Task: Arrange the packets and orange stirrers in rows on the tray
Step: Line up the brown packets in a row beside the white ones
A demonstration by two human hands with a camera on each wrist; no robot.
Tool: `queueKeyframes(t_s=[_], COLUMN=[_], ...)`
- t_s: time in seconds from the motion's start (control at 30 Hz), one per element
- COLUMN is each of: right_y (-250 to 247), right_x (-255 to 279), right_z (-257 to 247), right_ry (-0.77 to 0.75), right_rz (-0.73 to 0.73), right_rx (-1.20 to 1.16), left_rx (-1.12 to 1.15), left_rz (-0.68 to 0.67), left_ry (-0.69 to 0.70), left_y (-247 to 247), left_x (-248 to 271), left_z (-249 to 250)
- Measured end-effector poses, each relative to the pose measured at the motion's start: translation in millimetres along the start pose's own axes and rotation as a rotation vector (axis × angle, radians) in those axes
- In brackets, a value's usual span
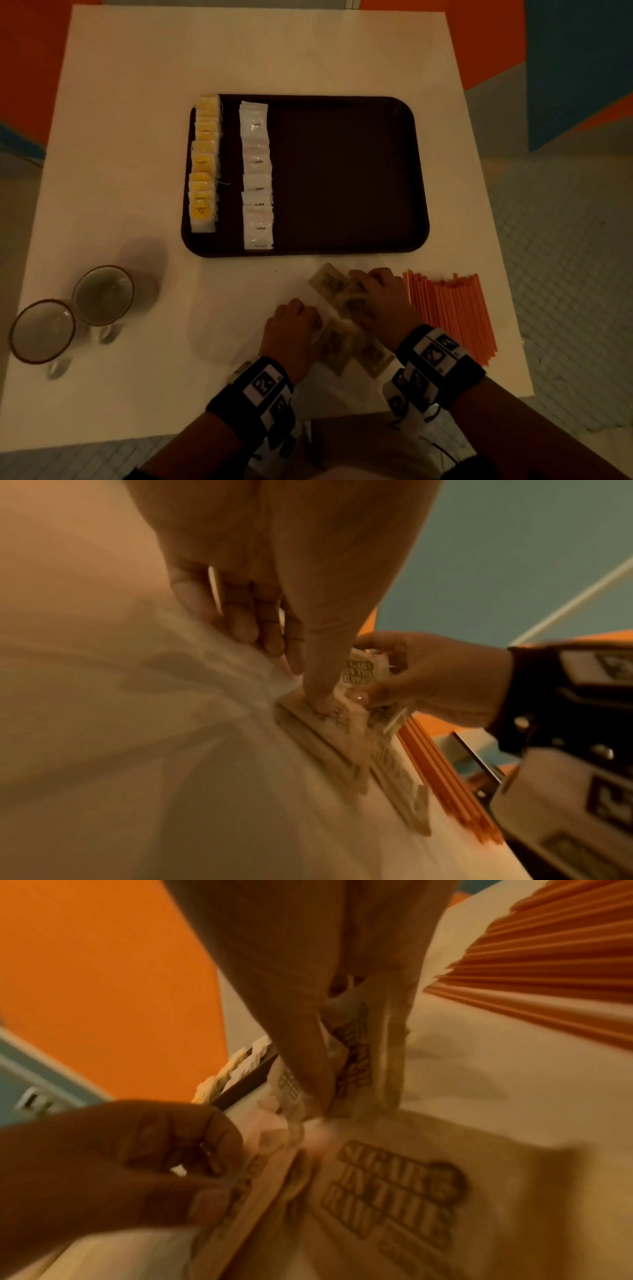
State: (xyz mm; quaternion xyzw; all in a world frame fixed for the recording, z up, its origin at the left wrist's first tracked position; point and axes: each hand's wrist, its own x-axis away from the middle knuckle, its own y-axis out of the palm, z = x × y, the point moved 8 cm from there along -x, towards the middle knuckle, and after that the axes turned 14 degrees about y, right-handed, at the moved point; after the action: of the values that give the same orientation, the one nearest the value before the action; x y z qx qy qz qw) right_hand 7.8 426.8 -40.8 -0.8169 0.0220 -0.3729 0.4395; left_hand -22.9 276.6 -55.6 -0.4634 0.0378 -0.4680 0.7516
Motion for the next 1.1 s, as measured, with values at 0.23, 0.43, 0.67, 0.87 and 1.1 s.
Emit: queueKeyframes(t_s=[0.23,0.43,0.67,0.87,1.1], right_y=[12,1,-23,-27,-35], right_x=[0,-3,-7,-7,-3], right_z=[-10,-17,-12,-21,-36], right_ry=[-0.063,-0.049,0.055,0.107,0.107], right_rz=[-0.078,-0.097,-0.146,-0.273,-0.28], right_rx=[-0.22,-0.377,-0.666,-1.138,-1.345], left_rx=[-0.104,0.273,0.944,1.671,1.942], left_rz=[-0.089,-0.132,0.125,0.134,0.072], left_ry=[-0.057,-0.019,-0.213,-0.237,-0.238], left_y=[12,10,-41,-58,-64], left_x=[-6,-6,11,7,2], left_z=[16,13,-34,-23,-7])
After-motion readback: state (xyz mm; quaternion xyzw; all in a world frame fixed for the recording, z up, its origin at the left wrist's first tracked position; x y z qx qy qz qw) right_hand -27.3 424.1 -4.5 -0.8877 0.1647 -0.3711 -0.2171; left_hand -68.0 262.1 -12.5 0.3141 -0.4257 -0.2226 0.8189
